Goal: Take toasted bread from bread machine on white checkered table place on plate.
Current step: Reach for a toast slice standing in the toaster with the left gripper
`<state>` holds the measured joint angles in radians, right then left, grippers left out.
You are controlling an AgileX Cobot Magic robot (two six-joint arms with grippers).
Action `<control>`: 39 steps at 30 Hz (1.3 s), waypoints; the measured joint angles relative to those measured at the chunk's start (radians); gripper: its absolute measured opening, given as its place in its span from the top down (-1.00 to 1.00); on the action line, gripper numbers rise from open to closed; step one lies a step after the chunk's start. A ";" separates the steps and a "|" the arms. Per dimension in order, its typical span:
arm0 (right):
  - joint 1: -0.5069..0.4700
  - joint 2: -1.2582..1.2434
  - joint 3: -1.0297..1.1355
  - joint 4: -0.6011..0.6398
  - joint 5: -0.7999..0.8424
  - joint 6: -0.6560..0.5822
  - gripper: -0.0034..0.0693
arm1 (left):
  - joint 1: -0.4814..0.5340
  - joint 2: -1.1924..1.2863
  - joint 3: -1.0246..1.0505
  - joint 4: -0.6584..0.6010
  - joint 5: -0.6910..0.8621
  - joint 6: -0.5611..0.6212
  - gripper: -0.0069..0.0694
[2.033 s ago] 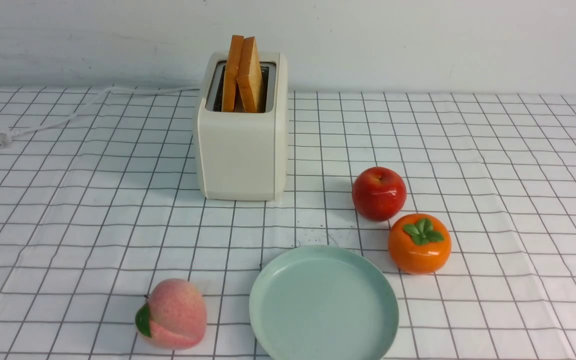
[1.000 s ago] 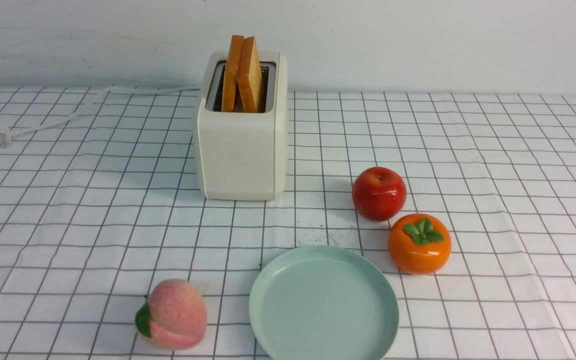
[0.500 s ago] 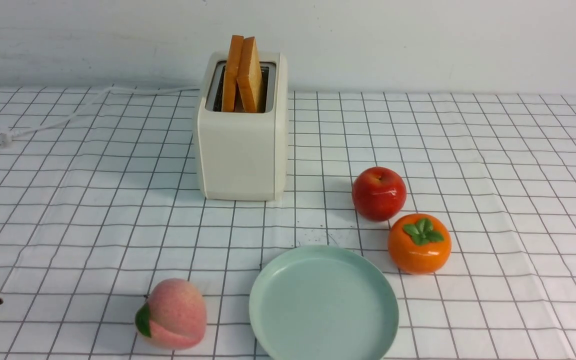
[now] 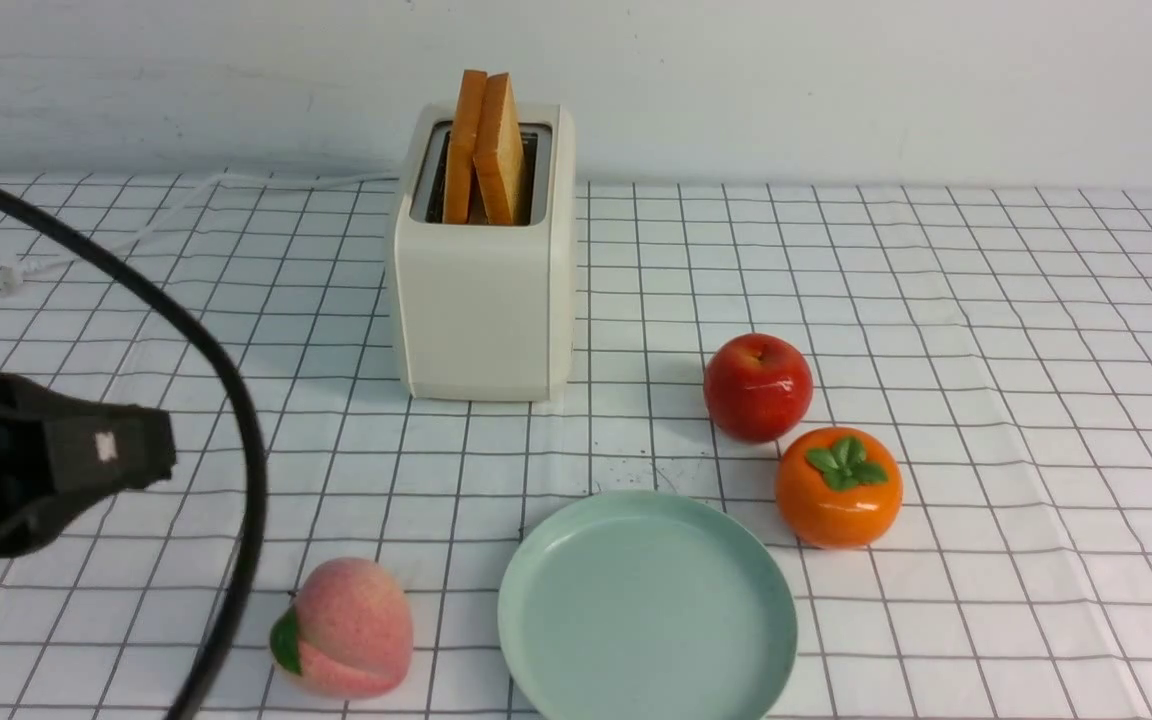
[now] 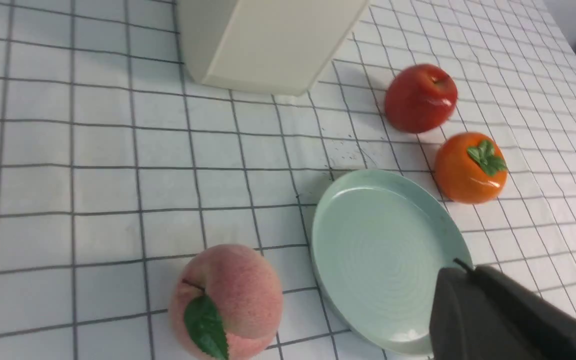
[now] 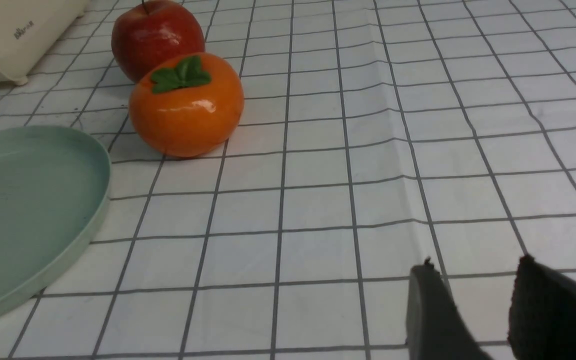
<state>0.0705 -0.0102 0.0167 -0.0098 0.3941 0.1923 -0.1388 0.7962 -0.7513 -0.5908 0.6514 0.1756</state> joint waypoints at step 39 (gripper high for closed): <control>0.228 0.270 -0.410 -0.332 -0.052 0.537 0.85 | -0.104 0.299 -0.203 -0.003 -0.154 0.167 0.85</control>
<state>0.2982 0.2601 -0.3934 -0.3414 0.3426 0.7293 -0.2423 1.0947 -0.9547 -0.5933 0.4971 0.3429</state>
